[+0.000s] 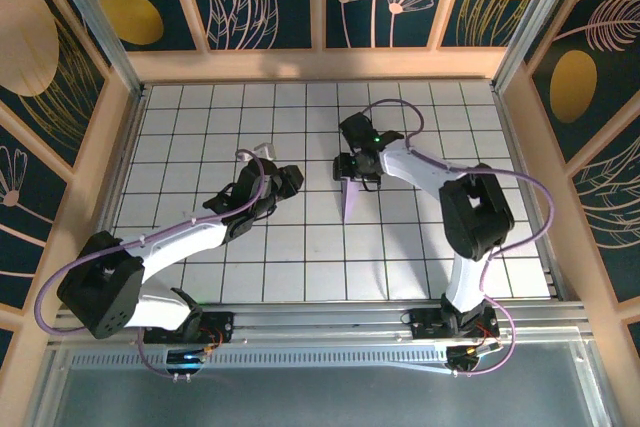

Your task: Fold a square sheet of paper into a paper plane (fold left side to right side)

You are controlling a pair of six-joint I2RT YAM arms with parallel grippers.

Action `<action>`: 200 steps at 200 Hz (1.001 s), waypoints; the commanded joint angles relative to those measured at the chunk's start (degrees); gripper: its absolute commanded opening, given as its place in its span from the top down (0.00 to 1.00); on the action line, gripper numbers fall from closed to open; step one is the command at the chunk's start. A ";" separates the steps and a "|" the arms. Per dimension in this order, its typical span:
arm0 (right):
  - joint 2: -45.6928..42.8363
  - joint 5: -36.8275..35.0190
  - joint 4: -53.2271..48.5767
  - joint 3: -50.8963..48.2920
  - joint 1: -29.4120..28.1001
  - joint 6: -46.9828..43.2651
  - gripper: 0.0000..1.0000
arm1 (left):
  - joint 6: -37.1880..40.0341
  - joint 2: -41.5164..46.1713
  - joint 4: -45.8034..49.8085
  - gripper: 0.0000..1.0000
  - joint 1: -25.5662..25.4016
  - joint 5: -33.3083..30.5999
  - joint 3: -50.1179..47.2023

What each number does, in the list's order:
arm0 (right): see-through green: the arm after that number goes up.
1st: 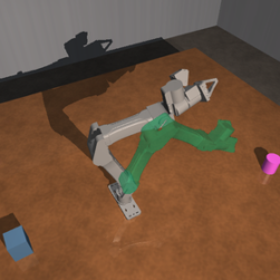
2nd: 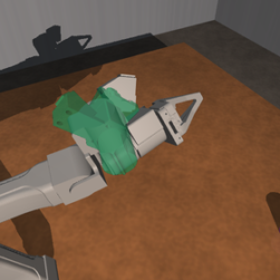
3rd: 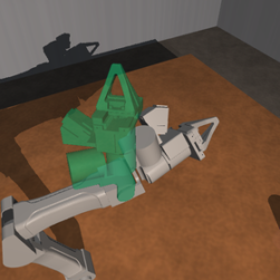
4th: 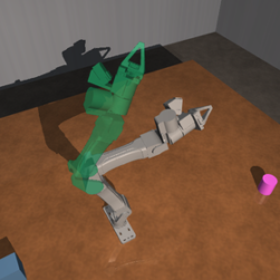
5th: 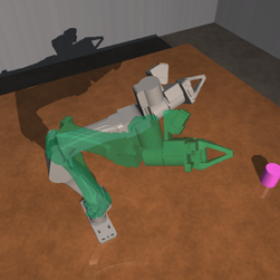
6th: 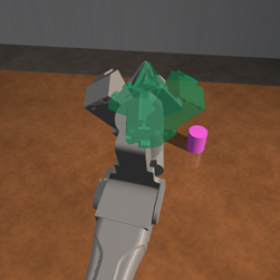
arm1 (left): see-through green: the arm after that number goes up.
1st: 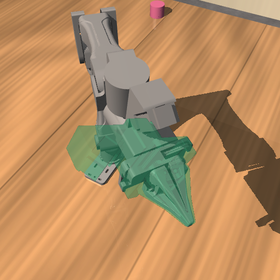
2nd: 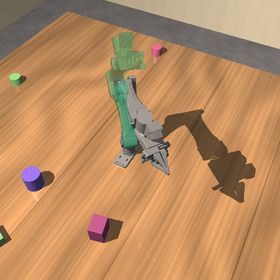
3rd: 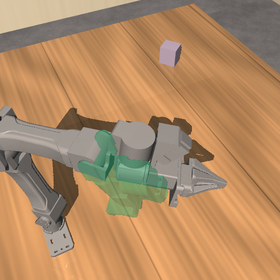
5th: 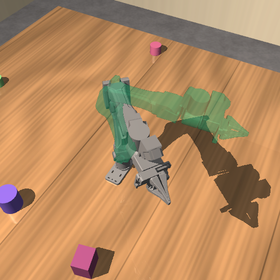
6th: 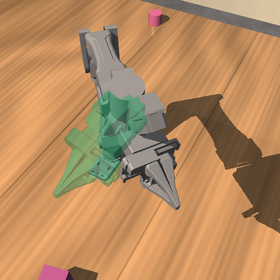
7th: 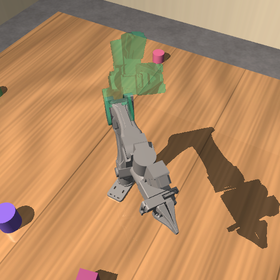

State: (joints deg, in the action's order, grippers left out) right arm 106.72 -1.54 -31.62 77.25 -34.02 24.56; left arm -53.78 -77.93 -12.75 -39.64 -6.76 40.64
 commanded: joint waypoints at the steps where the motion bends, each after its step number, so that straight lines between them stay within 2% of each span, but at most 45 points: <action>1: 3.18 -4.91 -2.85 2.89 -0.58 1.37 0.39 | -1.16 0.90 0.45 0.71 0.18 -1.76 -1.08; 37: 6.94 -6.74 -3.21 4.99 -1.05 1.46 0.42 | -1.20 1.07 0.89 0.71 0.25 -2.33 -1.18; 68: 7.30 -8.39 -3.63 4.97 -1.41 1.40 0.54 | -1.41 1.14 1.24 0.69 0.31 -3.07 -1.09; 95: 5.19 -9.94 -4.47 4.46 -1.54 1.03 0.69 | -1.73 1.19 1.18 0.66 0.27 -3.25 -0.85; 132: 1.81 -10.59 -6.15 4.52 -1.49 0.41 0.97 | -1.97 1.77 1.42 0.65 0.27 -3.52 -0.57; 139: 0.90 -10.46 -6.26 4.49 -1.51 0.32 1.00 | -2.11 2.07 1.49 0.65 0.26 -3.61 -0.57; 153: -1.49 -10.09 -6.12 4.26 -1.49 0.02 1.00 | -2.39 2.72 1.50 0.62 0.26 -3.80 -0.70; 175: -7.35 -6.69 -1.89 1.39 -0.76 -0.76 1.00 | -2.99 3.57 0.28 0.57 0.35 -3.34 -1.04; 191: -12.60 0.11 4.80 -3.42 1.94 -1.00 1.00 | -4.67 4.09 -4.52 0.49 1.08 -0.18 -2.66; 200: -15.89 6.73 9.75 -7.12 4.24 -1.02 1.00 | -6.47 4.15 -8.92 0.43 1.75 2.78 -4.31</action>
State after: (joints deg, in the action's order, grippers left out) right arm 99.15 -6.39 -32.08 76.88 -34.22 24.27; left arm -56.62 -75.11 -13.26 -39.33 -8.78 39.72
